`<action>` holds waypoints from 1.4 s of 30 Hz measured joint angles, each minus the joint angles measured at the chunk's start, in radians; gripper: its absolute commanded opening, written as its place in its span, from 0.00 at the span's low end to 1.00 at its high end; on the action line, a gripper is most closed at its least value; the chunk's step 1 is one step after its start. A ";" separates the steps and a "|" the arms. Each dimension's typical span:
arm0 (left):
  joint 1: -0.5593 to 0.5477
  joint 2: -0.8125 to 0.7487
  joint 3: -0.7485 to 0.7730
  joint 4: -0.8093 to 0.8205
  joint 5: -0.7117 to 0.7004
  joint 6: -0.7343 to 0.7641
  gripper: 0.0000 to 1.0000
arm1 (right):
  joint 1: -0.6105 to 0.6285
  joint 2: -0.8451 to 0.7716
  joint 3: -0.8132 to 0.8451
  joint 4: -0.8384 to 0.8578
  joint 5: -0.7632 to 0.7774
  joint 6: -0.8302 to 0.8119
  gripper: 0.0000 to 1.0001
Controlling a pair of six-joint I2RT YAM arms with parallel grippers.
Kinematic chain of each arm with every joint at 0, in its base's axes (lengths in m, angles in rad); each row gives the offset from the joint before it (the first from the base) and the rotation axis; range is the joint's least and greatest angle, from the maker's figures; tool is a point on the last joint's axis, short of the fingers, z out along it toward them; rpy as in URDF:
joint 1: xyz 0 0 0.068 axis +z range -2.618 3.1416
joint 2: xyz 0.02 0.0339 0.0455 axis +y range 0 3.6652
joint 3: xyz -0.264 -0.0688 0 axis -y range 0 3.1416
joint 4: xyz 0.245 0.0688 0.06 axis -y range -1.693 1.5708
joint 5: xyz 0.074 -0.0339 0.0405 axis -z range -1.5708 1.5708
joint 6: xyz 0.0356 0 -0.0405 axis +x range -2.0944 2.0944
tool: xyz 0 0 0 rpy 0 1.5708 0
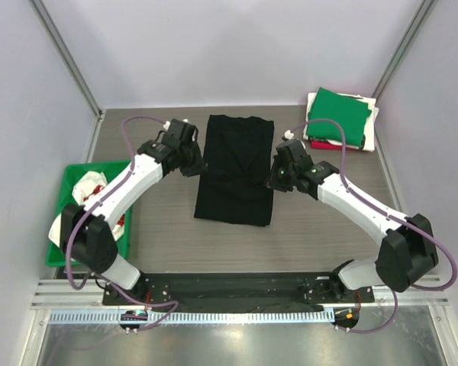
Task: Fold and stack the t-shirts
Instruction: Fold the tshirt
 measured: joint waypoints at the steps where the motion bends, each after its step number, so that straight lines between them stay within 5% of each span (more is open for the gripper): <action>1: 0.008 0.030 0.024 0.006 0.006 0.007 0.00 | -0.018 0.016 0.011 0.002 -0.014 -0.016 0.01; 33: 0.163 0.575 0.594 0.017 0.152 0.150 0.00 | -0.232 0.451 0.410 0.120 -0.215 -0.253 0.01; 42: 0.165 0.646 0.607 0.018 0.185 0.151 0.00 | -0.235 0.519 0.415 0.118 -0.229 -0.264 0.01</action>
